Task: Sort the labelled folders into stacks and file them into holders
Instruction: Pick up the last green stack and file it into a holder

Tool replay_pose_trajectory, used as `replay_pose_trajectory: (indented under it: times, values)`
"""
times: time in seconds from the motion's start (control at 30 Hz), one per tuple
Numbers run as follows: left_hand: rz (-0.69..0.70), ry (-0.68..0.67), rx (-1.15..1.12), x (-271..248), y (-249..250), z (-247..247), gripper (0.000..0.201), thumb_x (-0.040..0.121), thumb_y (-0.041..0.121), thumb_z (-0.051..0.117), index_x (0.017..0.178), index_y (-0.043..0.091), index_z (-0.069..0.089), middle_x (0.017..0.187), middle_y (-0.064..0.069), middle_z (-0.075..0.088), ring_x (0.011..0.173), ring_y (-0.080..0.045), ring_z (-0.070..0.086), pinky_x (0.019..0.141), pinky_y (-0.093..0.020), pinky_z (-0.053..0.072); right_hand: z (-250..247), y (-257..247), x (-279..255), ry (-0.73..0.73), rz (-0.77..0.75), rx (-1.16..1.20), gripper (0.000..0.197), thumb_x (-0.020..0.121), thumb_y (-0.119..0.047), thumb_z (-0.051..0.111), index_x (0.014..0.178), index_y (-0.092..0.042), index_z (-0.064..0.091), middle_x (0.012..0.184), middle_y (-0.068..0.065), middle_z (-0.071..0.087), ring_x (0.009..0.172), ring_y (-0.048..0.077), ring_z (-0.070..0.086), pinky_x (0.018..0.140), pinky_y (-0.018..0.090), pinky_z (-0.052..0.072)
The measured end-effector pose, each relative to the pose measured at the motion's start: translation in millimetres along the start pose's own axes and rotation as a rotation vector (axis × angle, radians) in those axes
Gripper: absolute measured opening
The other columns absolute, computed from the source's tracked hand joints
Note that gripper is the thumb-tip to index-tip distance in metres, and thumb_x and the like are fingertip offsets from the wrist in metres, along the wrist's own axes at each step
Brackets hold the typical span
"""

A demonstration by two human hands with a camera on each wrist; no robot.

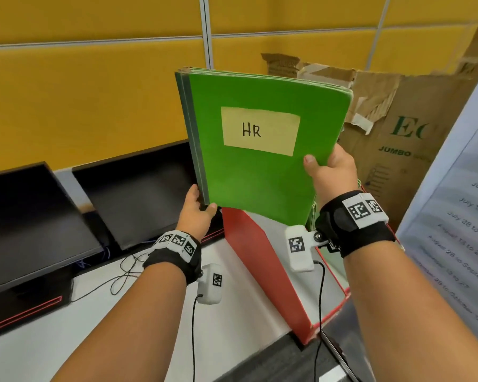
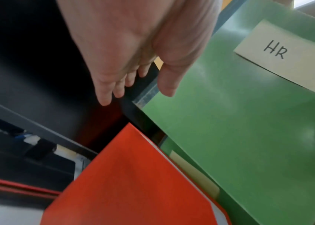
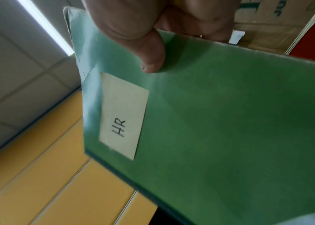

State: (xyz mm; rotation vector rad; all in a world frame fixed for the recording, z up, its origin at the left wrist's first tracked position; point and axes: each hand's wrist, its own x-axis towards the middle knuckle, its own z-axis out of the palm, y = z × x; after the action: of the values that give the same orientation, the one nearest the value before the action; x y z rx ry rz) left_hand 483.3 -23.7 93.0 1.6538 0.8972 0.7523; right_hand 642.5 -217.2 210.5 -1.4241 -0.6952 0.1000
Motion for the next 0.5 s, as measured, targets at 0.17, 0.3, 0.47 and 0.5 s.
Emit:
replay_pose_trajectory:
  times: [0.17,0.3,0.47,0.5]
  values:
    - [-0.03,-0.104,0.007,-6,-6,38,0.069,0.092,0.01,0.059,0.151,0.015,0.023,0.142,0.003,0.037,0.126,-0.012,0.039,0.111,-0.032,0.032,-3,11,-4,0.116,-0.03,-0.152,0.036,0.089,-0.003,0.057,0.121,-0.019,0.062,0.103,-0.011,0.065,0.097,0.007,0.061,0.084,0.014,0.043]
    - [-0.006,-0.225,0.147,-14,-18,63,0.066,0.09,0.02,0.064,0.147,0.016,0.031,0.148,-0.005,0.04,0.131,-0.02,0.042,0.113,-0.04,0.034,4,40,-20,0.127,0.062,-0.265,0.037,0.091,-0.005,0.056,0.123,-0.021,0.061,0.102,-0.012,0.063,0.093,0.005,0.058,0.076,0.005,0.036]
    - [0.009,-0.245,0.231,-15,-27,84,0.08,0.087,0.027,0.068,0.151,0.014,0.021,0.151,-0.003,0.036,0.139,-0.019,0.035,0.113,-0.028,0.028,16,89,-46,0.138,0.201,-0.241,0.033,0.092,-0.005,0.055,0.119,-0.022,0.063,0.095,-0.011,0.063,0.089,0.009,0.06,0.083,0.019,0.044]
    - [-0.008,-0.239,0.219,-13,-29,87,0.084,0.085,0.029,0.069,0.151,0.016,0.019,0.151,-0.001,0.036,0.138,-0.019,0.037,0.113,-0.031,0.03,17,99,-49,0.133,0.235,-0.241,0.032,0.092,-0.006,0.054,0.119,-0.022,0.063,0.095,-0.01,0.064,0.089,0.01,0.059,0.082,0.019,0.042]
